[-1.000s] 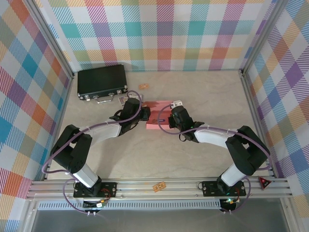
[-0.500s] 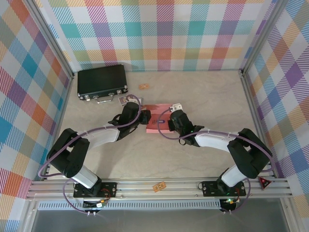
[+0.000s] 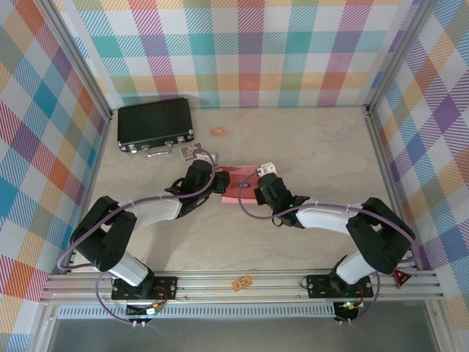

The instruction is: Fold the paper box

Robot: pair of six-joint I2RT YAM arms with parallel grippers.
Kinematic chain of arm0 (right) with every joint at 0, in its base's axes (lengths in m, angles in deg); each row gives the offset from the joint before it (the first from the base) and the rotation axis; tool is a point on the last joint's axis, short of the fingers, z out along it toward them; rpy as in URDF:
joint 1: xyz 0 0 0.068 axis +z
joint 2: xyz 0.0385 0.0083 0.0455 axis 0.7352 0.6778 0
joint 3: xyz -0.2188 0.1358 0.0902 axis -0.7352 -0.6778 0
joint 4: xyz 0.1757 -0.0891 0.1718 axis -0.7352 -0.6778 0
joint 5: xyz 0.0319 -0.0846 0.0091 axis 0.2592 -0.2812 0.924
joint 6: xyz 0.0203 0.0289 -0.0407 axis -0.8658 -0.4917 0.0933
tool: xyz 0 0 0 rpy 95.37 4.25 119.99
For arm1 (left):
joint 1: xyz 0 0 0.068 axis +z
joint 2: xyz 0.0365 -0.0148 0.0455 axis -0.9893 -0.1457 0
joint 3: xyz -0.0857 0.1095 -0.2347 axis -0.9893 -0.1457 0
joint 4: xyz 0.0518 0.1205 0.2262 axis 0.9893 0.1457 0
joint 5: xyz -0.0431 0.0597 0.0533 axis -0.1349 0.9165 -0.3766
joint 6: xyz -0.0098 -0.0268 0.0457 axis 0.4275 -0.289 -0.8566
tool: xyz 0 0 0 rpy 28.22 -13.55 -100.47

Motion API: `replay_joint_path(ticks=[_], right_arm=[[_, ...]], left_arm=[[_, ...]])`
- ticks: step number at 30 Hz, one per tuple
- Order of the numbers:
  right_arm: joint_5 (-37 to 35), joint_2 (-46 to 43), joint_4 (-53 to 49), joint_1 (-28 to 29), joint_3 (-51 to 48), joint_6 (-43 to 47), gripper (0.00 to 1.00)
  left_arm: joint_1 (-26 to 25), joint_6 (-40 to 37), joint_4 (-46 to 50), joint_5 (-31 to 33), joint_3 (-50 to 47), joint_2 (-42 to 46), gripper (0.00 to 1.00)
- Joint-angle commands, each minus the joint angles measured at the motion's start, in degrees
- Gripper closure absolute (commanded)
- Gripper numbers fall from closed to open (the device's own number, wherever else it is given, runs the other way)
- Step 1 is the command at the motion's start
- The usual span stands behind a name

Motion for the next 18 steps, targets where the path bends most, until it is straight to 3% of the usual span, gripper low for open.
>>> replay_joint_path(ticks=[1,18], right_arm=[[0.12,-1.38,2.0,1.08,-0.77,-1.3,0.9],[-1.92,-1.44,0.27,3.63,-3.65,-4.63,0.88]], left_arm=[[-1.46,-0.17,-1.28,-0.09,-1.24,1.58,0.75],[-2.24,0.92,-2.89,1.32,-5.7,2.46,0.73]])
